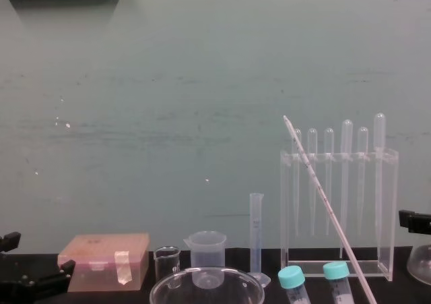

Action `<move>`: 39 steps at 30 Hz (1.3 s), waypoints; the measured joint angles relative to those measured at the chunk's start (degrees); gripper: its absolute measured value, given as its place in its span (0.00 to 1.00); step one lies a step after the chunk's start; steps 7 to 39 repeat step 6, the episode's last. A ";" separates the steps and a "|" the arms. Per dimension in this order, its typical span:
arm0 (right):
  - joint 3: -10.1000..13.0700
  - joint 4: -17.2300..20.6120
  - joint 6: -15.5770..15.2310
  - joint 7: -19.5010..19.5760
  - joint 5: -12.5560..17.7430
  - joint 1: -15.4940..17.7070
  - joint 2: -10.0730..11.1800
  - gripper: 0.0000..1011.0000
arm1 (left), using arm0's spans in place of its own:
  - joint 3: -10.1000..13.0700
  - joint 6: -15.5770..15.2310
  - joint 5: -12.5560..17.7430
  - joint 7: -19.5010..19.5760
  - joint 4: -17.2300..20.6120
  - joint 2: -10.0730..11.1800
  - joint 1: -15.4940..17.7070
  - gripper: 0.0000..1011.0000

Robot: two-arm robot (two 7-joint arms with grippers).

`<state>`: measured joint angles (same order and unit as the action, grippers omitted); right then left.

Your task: Hold the thermometer with one hand and immerse one end into the beaker, then reinsert it into the test tube rack.

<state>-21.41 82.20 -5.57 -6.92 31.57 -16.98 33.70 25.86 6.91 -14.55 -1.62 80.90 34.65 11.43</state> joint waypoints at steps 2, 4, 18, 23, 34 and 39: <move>0.01 0.01 0.02 -0.02 0.02 -0.01 0.01 0.99 | 0.00 0.00 0.00 0.00 0.00 0.00 0.00 1.00; 0.03 0.02 0.05 -0.06 0.05 -0.02 0.01 0.99 | 0.00 0.00 0.00 0.00 0.00 0.00 0.00 1.00; 0.04 0.03 0.07 -0.08 0.06 -0.02 0.01 0.99 | 0.00 0.00 0.00 0.00 0.00 0.00 0.00 1.00; 0.04 0.03 0.07 -0.08 0.06 -0.02 0.01 0.99 | 0.00 0.00 0.00 0.00 0.00 0.00 0.00 1.00; 0.04 0.03 0.07 -0.08 0.06 -0.02 0.01 0.99 | 0.00 0.00 0.00 0.00 0.00 0.00 0.00 1.00; 0.04 0.03 0.07 -0.08 0.06 -0.02 0.01 0.99 | 0.00 0.00 0.00 0.00 0.00 0.00 0.00 1.00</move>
